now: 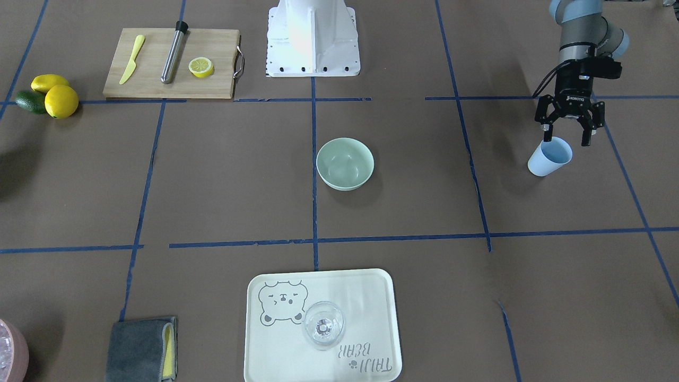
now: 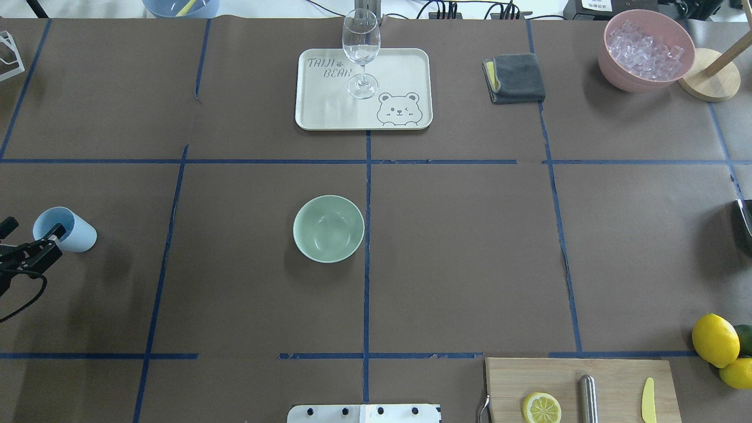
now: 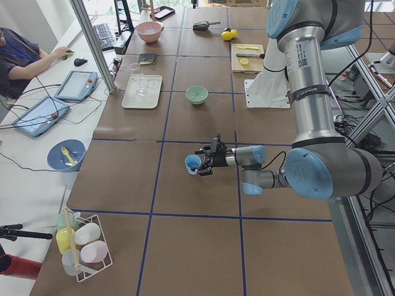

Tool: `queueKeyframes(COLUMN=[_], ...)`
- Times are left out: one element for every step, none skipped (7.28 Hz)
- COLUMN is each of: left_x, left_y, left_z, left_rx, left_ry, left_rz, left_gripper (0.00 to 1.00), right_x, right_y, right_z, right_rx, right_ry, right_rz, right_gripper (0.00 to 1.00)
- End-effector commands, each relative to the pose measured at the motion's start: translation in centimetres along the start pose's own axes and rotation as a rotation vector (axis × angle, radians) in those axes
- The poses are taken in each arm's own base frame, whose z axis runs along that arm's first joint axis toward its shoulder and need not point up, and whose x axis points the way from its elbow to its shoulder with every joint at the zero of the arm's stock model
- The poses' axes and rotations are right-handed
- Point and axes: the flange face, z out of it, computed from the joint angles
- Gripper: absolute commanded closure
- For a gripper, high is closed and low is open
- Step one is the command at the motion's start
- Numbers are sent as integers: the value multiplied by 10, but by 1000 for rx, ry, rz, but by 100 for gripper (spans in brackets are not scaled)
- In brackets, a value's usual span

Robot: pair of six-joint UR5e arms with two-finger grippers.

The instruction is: Pour ice into bowl

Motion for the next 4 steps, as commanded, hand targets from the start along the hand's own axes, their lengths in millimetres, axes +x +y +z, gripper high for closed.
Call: queueKeyframes(left_x=[6,8,8,11], left_y=[9,14,20,30], left_z=[5,6,8,15], left_rx=[-3,5,2,-2], left_ry=[4,0,0,-3], left_rz=[1,5,11,18], left_gripper=[0,0,0,0], right_x=[0,0,1,1], right_y=[0,0,0,0], right_z=[0,0,1,1], right_rx=[0,0,-1,-1], right_ry=[2,2,2,2], right_rz=[0,0,3,3], right_gripper=[0,0,0,0])
